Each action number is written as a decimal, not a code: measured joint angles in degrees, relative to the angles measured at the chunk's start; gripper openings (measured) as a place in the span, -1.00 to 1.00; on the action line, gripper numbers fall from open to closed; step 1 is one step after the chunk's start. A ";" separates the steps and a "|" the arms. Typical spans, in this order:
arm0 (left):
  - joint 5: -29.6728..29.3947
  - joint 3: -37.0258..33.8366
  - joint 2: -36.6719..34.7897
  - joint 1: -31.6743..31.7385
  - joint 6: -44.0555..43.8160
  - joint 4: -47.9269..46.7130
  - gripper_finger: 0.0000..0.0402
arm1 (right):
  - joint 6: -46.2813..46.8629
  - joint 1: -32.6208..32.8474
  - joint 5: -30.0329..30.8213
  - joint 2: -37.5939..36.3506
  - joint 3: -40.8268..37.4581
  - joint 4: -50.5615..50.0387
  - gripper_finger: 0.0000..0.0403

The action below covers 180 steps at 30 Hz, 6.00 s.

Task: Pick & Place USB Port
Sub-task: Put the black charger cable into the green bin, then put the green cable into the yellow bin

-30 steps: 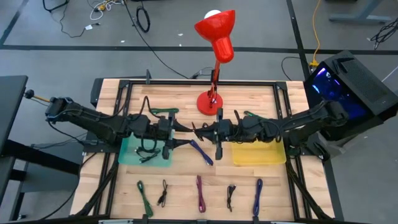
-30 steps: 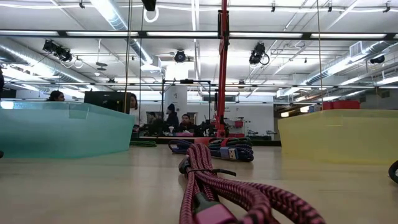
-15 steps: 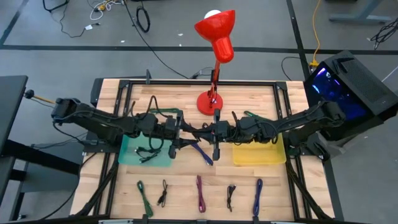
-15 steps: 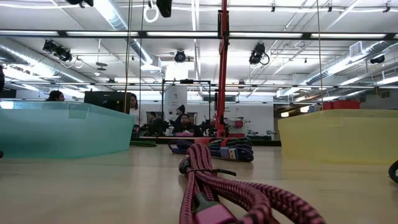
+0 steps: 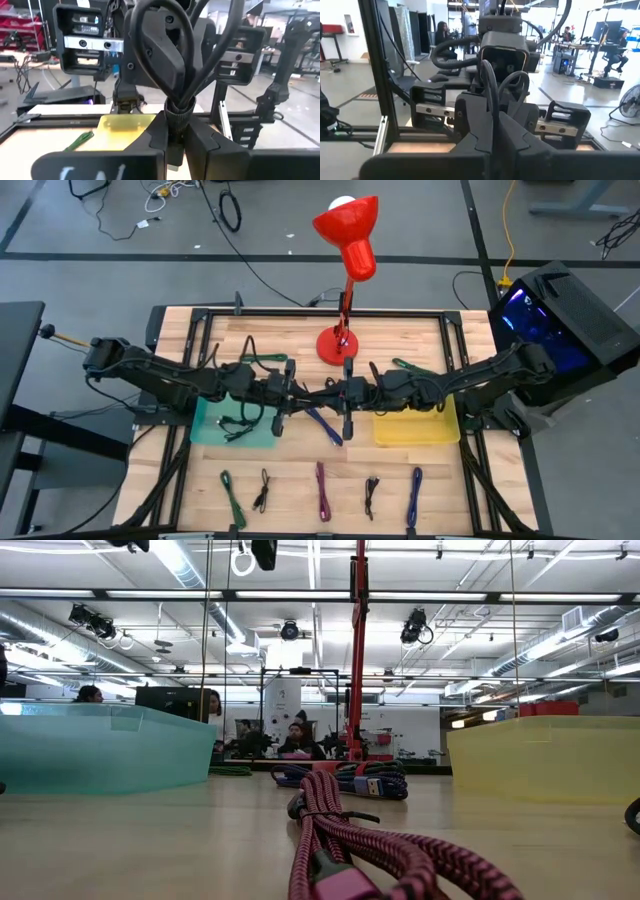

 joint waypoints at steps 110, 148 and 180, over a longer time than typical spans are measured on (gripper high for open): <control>-8.65 -2.46 9.08 48.06 18.92 -65.33 0.16 | 16.98 -3.60 13.96 -7.45 -1.06 -31.47 -0.61; 9.62 7.08 -1.47 45.13 14.42 -62.12 -0.88 | 16.94 -3.56 13.00 -7.41 -6.75 -22.80 -0.62; 10.17 -9.27 -21.25 13.83 3.56 -15.91 -0.94 | 7.05 -6.56 0.99 -0.44 -6.75 8.85 0.10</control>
